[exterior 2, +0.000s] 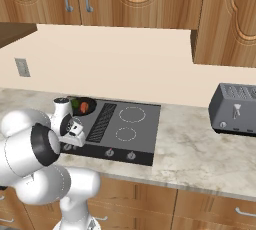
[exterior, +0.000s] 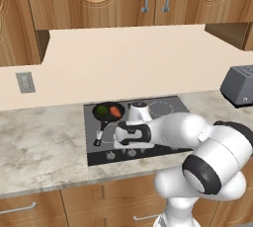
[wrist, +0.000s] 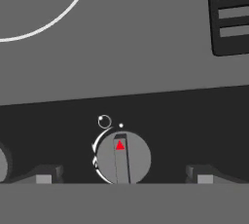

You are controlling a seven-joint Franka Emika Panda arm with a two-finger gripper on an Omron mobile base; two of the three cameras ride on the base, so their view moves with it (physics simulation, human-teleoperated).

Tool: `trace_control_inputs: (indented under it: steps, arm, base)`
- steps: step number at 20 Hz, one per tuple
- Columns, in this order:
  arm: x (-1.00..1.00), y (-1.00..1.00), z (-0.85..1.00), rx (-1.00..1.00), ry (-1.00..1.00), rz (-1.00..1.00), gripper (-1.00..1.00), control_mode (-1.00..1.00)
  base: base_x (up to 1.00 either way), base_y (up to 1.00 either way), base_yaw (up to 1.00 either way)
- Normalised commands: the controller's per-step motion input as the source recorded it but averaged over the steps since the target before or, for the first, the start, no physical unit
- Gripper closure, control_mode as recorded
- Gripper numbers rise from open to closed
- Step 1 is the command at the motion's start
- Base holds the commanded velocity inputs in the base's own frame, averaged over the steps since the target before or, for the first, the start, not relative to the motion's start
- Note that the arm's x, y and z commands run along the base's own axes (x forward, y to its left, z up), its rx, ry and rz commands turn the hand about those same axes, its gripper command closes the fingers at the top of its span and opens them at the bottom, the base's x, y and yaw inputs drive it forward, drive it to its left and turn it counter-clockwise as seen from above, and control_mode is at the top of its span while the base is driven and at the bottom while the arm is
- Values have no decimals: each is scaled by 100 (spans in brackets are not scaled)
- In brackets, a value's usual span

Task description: Put the sweet potato and lime in the pan. Then turn on the rear left burner and set the heat to medium.

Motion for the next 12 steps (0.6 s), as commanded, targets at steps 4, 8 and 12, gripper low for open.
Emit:
trace_control_inputs:
  steps: [4,8,12]
  arm:
    - [0,0,-14,0,0,0,-100,-100]
    - [5,0,-8,0,0,0,-100,-100]
    - [14,0,0,0,0,0,-100,-100]
  base:
    - [0,0,0]
    - [0,0,0]
    - [0,0,0]
